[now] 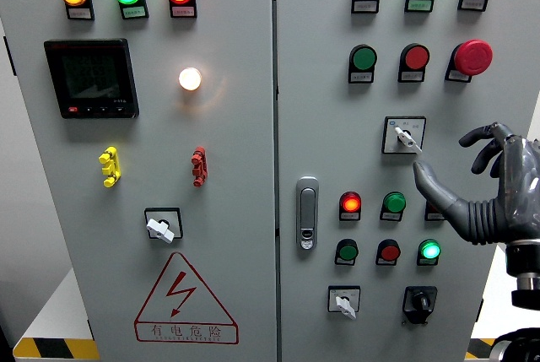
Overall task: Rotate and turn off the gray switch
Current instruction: 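Move the right hand toward the upper white rotary knob switch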
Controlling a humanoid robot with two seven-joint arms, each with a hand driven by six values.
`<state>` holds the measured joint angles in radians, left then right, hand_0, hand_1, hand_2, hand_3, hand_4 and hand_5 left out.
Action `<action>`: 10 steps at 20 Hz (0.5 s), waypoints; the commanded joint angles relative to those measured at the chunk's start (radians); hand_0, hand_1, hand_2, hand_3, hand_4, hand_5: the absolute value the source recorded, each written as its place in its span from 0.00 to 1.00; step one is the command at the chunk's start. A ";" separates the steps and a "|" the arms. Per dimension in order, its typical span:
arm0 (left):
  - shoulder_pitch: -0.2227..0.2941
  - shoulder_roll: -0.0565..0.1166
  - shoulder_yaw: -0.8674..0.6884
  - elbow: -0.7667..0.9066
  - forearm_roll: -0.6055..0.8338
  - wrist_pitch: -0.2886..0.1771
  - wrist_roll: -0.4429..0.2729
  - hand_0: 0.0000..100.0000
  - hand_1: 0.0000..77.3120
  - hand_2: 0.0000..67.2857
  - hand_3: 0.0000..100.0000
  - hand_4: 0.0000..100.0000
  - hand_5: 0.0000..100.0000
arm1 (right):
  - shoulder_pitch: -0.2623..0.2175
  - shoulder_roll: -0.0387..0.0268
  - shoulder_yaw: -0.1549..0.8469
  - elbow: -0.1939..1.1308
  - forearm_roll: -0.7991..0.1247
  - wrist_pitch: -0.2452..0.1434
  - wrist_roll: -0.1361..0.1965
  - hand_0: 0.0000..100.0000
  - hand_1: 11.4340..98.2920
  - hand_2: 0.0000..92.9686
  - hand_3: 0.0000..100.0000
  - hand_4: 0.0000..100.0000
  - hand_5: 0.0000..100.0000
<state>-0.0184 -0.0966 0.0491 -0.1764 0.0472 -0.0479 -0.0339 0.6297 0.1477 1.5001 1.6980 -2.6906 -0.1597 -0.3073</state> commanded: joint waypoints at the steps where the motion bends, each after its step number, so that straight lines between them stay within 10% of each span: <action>1: 0.000 0.000 0.000 0.000 0.000 0.000 0.000 0.00 0.00 0.15 0.21 0.12 0.13 | 0.018 0.0011 0.000 -0.023 0.001 0.000 -0.001 0.00 0.32 0.58 0.81 0.84 0.98; 10: 0.000 0.000 0.000 0.000 0.000 0.000 0.000 0.00 0.00 0.15 0.21 0.12 0.13 | 0.022 0.0011 -0.027 -0.029 0.000 0.000 -0.019 0.00 0.34 0.60 0.83 0.84 0.97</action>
<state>-0.0184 -0.0966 0.0491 -0.1764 0.0472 -0.0474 -0.0339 0.6518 0.1488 1.4765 1.6691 -2.6905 -0.1597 -0.3184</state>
